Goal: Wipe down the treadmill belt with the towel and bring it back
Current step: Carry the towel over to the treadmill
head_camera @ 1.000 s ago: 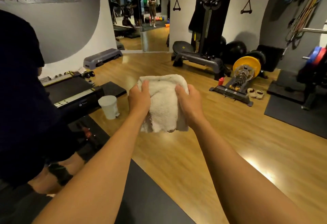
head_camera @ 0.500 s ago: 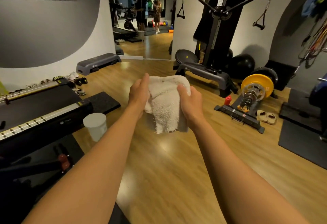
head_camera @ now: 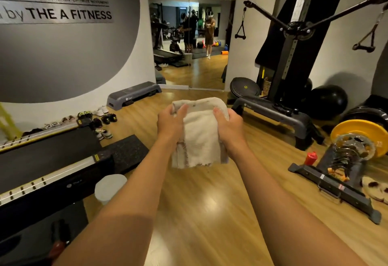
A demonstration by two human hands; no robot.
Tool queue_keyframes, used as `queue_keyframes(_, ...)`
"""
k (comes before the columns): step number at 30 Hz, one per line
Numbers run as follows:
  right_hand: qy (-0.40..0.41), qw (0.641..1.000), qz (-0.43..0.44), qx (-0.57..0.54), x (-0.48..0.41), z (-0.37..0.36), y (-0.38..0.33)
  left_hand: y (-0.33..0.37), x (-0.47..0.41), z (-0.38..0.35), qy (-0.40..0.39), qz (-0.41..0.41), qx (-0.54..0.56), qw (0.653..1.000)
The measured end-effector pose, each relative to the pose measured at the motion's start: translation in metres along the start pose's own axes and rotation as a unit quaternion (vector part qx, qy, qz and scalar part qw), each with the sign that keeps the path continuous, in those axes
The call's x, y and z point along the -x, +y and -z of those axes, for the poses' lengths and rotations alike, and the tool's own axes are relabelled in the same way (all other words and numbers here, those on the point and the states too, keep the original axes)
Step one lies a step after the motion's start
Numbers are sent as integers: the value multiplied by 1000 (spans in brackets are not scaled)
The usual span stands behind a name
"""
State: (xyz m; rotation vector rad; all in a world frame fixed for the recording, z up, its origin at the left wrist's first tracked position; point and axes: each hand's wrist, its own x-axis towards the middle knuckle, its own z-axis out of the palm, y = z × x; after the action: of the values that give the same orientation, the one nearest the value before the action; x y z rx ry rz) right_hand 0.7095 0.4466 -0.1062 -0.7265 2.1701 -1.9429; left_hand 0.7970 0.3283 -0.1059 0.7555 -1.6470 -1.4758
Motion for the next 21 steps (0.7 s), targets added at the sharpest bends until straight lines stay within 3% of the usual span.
queue_keyframes(21,-92,994,59,18,-495,-251,56,-80,-534,-59,97,-9,23,995)
